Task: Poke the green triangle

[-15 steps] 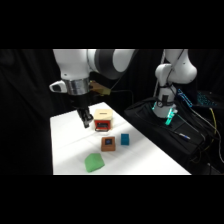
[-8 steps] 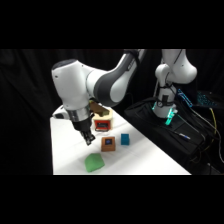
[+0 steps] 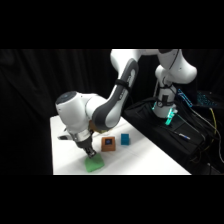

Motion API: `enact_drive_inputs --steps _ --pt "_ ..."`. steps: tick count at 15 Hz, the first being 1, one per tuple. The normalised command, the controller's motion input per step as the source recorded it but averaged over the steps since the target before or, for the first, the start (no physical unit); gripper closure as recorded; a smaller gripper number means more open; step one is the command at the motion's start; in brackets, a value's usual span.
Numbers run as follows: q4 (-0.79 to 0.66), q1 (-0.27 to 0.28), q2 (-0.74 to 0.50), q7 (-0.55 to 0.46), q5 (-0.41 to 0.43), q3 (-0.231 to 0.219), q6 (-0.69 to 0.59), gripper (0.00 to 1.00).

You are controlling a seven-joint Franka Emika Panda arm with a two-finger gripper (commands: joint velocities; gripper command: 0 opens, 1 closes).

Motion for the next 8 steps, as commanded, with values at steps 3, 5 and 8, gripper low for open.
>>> enact_drive_inputs --steps 3,5,8 --pt "0.32 -0.099 0.33 -0.20 0.136 0.063 -0.05 0.97" --pt "0.21 -0.036 0.19 -0.10 0.077 0.024 -0.07 0.97" --pt "-0.03 0.031 -0.09 -0.02 0.030 -0.002 -0.06 0.97"
